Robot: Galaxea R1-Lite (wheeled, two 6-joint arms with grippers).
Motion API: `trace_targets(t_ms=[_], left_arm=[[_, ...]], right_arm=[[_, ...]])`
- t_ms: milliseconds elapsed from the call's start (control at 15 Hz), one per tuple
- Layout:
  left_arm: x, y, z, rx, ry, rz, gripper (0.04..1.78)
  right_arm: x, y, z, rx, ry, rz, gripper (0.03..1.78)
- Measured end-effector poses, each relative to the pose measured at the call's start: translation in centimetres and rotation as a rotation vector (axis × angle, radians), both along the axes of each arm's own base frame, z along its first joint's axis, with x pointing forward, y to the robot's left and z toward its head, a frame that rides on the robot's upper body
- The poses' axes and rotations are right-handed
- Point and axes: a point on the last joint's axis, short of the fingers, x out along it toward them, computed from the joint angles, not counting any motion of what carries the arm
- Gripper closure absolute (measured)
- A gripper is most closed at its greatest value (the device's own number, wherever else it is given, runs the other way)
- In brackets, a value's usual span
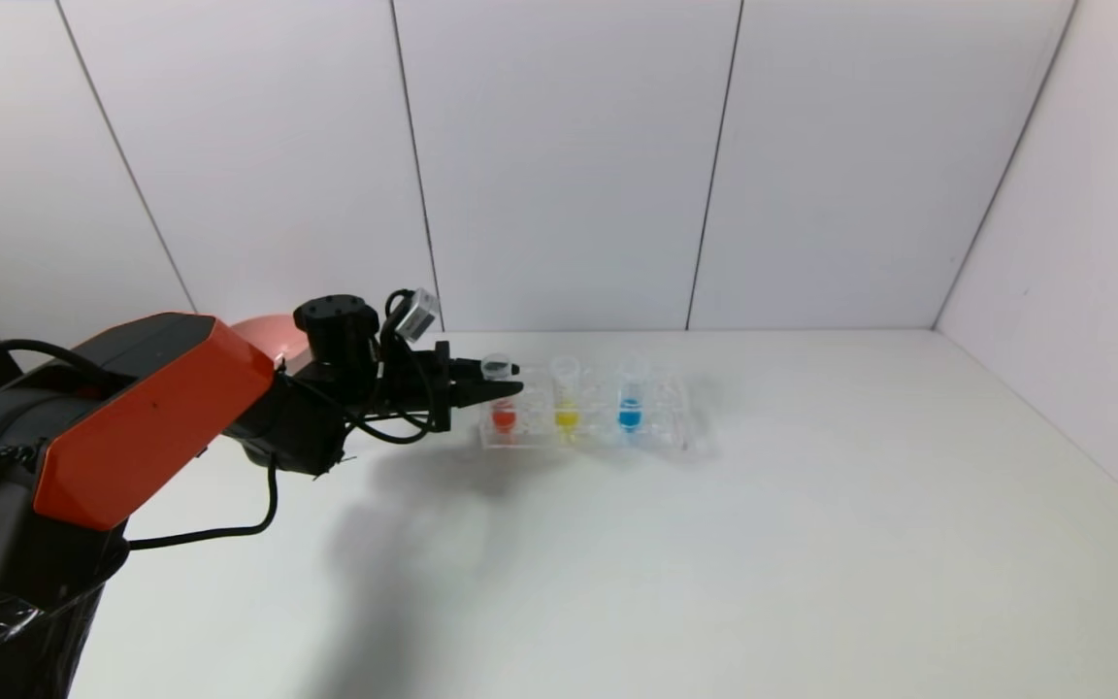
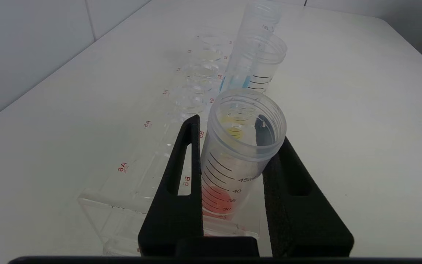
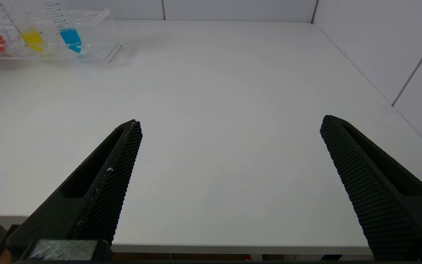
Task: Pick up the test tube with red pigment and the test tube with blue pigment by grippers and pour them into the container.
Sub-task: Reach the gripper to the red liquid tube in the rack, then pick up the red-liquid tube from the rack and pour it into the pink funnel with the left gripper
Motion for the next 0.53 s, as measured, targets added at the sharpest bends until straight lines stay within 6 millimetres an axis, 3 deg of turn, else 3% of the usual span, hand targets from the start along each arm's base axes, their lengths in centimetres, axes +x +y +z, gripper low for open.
trace_targets(t_ms=[533], left_arm=[[-0.1,-0.21,0.19,-0.001,-0.002,-0.005,1.34]], right_arm=[[0.0,0.0,0.0,0.0,0.0,0.0,0.04]])
